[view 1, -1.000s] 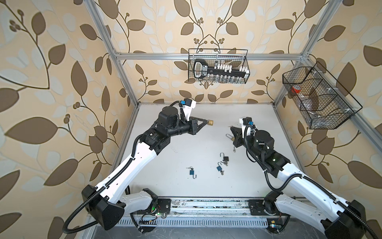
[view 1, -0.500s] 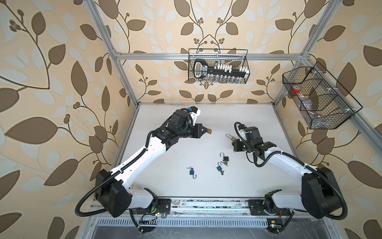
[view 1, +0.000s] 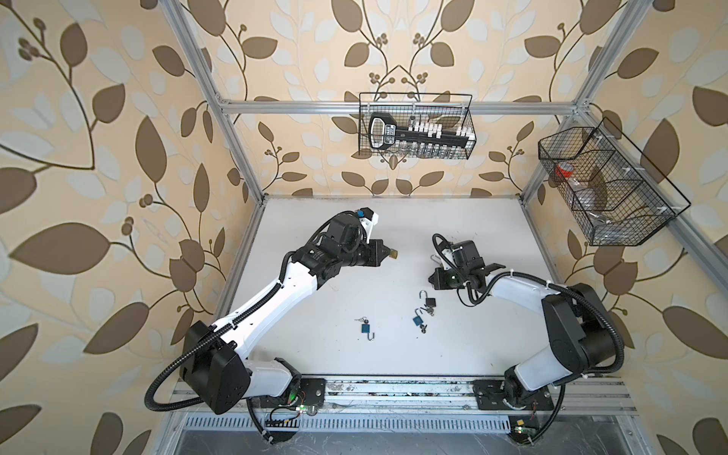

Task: Lock with the key

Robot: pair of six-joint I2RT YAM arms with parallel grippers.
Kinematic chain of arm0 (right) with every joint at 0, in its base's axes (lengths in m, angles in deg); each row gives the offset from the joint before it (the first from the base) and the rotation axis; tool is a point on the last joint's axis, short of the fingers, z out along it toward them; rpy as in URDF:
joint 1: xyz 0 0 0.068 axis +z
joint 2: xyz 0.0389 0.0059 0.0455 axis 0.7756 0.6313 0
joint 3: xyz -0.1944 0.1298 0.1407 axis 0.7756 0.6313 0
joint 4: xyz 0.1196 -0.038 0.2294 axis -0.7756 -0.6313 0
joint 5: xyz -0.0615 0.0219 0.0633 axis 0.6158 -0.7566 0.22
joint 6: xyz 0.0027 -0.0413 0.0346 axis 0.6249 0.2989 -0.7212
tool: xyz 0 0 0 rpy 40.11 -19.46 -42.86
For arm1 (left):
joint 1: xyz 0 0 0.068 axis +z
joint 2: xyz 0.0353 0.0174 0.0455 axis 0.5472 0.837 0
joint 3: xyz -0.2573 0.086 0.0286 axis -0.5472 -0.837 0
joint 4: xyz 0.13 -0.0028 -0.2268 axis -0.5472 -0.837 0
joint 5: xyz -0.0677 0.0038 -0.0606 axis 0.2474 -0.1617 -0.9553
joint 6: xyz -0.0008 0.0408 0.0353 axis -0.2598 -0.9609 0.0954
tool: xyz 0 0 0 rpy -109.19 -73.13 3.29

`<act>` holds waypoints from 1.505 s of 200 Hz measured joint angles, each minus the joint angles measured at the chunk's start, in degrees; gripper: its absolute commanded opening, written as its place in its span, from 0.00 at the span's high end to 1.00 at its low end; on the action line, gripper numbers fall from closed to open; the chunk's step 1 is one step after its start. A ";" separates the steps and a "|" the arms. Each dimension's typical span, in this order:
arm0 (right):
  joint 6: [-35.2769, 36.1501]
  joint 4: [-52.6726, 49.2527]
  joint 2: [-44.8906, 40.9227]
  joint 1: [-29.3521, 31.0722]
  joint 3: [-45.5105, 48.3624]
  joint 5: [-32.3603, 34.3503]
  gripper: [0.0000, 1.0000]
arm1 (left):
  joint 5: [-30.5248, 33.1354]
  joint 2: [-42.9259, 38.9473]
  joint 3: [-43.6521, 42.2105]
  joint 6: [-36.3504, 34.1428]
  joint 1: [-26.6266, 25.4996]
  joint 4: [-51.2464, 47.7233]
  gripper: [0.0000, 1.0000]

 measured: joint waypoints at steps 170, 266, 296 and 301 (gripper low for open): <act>0.11 0.20 4.33 0.11 -0.98 1.18 0.74 | -0.02 -0.26 0.00 0.31 0.00 0.00 1.00; 5.01 8.37 -24.61 5.60 4.15 11.87 0.45 | -12.31 -0.39 -2.80 5.92 6.84 6.54 1.00; 10.93 13.20 -30.32 9.27 5.64 10.19 0.43 | -18.45 2.93 -1.29 5.18 6.05 7.04 1.00; 12.09 13.62 -30.80 9.81 5.64 9.70 0.43 | -18.84 3.41 -0.96 4.83 5.88 6.84 1.00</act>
